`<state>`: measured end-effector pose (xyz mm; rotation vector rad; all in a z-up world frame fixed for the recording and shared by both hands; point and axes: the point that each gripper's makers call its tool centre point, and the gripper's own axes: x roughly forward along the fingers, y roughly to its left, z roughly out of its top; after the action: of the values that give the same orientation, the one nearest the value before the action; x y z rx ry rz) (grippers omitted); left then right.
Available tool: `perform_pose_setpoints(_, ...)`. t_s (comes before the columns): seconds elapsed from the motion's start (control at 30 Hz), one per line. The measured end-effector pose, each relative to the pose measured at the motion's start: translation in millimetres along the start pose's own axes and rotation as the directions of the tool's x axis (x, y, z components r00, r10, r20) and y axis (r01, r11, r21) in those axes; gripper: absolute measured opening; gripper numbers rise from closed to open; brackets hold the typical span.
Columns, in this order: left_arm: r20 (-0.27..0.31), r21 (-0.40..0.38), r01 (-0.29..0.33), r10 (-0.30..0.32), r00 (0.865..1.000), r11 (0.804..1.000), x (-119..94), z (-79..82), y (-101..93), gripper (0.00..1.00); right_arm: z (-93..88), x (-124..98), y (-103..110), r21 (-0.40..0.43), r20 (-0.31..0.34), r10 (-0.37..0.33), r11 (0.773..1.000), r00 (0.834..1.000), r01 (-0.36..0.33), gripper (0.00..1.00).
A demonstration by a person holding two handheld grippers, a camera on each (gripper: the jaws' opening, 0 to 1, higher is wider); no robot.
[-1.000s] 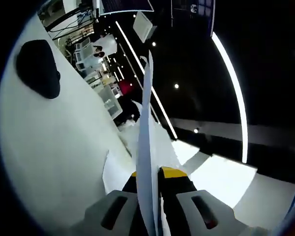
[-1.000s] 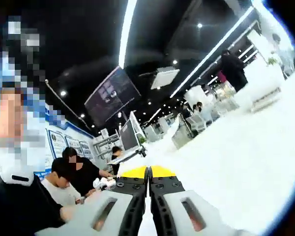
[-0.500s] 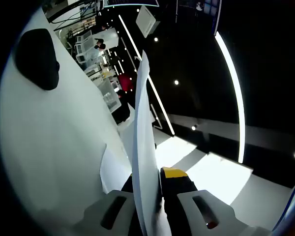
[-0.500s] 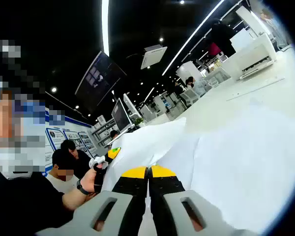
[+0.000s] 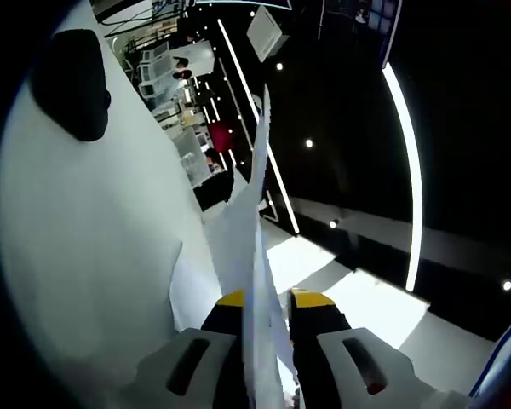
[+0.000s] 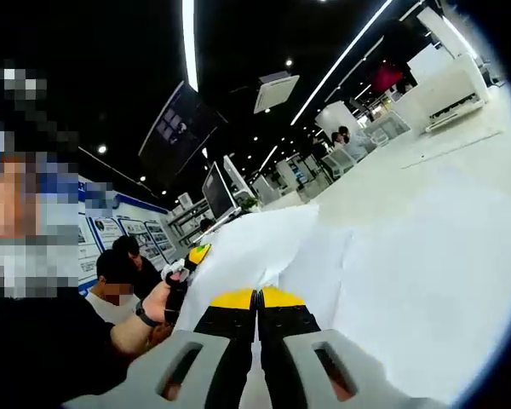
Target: Organize the stack of printing papers by aligning and flattening the scattered papers on the table
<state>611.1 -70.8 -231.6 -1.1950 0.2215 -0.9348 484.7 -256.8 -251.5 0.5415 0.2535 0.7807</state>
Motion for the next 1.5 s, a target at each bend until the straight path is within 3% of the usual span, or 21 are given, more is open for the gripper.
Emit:
perform_pose_setpoints(0.7, -0.015, 0.019, -0.009, 0.009, 1.000, 1.000, 1, -2.4, 1.5, 0.17, 1.3, -4, 0, -0.087, -0.016, 0.026, 0.996, 1.000, -0.028, 0.00)
perform_pose_setpoints(1.23, -0.013, 0.024, -0.008, 0.008, 1.000, 1.000, 1, -4.2, -1.6, 0.17, -6.0, -2, 13, -0.125, -0.037, 0.051, 0.991, 0.998, -0.055, 0.00)
perform_pose_setpoints(1.5, -0.016, 0.040, -0.009, 0.010, 1.000, 0.999, 1, -5.8, -3.3, 0.17, -10.3, 1, 12, -0.108, -0.034, 0.006, 0.994, 0.999, -0.010, 0.00)
